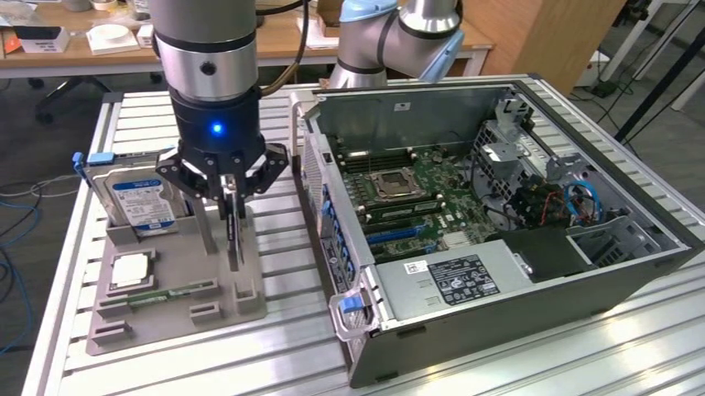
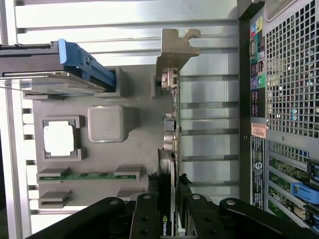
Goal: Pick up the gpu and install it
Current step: 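Pick up the gpu and move the gpu toward the slot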
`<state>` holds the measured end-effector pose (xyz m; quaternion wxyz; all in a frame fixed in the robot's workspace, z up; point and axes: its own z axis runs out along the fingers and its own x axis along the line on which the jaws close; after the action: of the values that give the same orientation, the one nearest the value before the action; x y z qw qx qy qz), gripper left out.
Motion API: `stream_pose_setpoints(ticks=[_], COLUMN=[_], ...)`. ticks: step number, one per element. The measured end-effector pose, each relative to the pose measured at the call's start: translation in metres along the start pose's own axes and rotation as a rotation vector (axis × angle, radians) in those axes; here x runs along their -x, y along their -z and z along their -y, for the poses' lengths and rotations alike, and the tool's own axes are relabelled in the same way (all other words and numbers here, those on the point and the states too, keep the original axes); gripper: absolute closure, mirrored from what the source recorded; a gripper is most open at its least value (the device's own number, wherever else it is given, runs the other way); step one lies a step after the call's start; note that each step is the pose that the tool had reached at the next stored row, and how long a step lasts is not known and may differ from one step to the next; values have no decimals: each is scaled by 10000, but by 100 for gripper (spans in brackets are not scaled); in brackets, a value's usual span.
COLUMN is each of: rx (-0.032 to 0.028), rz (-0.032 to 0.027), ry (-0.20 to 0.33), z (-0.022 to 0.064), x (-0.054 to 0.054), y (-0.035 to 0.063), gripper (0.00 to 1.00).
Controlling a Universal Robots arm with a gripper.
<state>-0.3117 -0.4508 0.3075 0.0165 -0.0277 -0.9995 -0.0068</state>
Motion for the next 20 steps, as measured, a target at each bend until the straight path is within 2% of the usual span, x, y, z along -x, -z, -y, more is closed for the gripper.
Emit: stream_pose_setpoints(ticks=[12, 20], rx=[-2, 0], rz=[-2, 0], ry=[0, 0], z=[0, -2], x=[0, -6], y=[6, 182], gripper=[74, 74])
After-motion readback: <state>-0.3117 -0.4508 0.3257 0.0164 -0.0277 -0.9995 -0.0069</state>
